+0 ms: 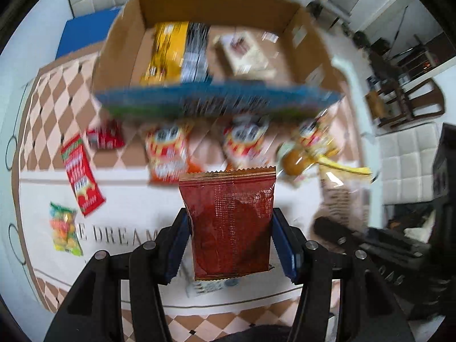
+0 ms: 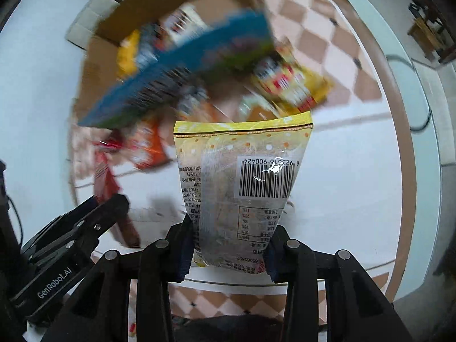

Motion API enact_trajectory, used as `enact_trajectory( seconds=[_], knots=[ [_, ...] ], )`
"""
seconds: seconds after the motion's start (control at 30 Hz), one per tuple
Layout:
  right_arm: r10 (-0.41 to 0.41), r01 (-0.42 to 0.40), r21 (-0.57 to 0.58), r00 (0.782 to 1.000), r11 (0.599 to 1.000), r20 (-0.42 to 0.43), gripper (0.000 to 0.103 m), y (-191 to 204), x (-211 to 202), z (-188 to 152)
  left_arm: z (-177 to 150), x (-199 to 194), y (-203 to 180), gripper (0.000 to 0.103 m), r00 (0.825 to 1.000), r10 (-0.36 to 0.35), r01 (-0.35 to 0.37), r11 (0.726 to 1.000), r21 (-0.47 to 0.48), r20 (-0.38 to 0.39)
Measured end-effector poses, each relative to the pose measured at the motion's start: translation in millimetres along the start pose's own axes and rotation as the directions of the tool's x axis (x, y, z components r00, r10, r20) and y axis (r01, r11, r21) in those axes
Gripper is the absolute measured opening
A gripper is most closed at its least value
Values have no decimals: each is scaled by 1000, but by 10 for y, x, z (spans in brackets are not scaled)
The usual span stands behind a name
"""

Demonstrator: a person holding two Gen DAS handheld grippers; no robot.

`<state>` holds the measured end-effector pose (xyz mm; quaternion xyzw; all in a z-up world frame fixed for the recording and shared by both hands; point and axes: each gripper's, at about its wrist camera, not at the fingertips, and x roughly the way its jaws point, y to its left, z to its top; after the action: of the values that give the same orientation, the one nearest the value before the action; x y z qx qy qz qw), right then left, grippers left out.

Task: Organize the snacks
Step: 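Carry the red pack and bread bag into the box with both tools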

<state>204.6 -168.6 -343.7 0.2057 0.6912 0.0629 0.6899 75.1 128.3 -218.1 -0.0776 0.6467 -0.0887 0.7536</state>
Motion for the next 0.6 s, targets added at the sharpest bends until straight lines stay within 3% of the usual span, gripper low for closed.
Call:
enact_trajectory(
  seconds=[0.17, 0.33, 0.6],
  knots=[
    [67, -64, -43, 996, 997, 62, 42, 242, -451, 444, 613, -217, -27, 53, 998, -52, 52, 999, 6, 47],
    [23, -8, -101, 989, 995, 144, 42, 507, -735, 1126, 1386, -222, 144, 54, 998, -9, 8, 1000, 18, 67],
    [-75, 93, -109, 985, 990, 157, 43, 663, -527, 2322, 2484, 384, 458, 54, 998, 36, -36, 999, 3, -57]
  ],
)
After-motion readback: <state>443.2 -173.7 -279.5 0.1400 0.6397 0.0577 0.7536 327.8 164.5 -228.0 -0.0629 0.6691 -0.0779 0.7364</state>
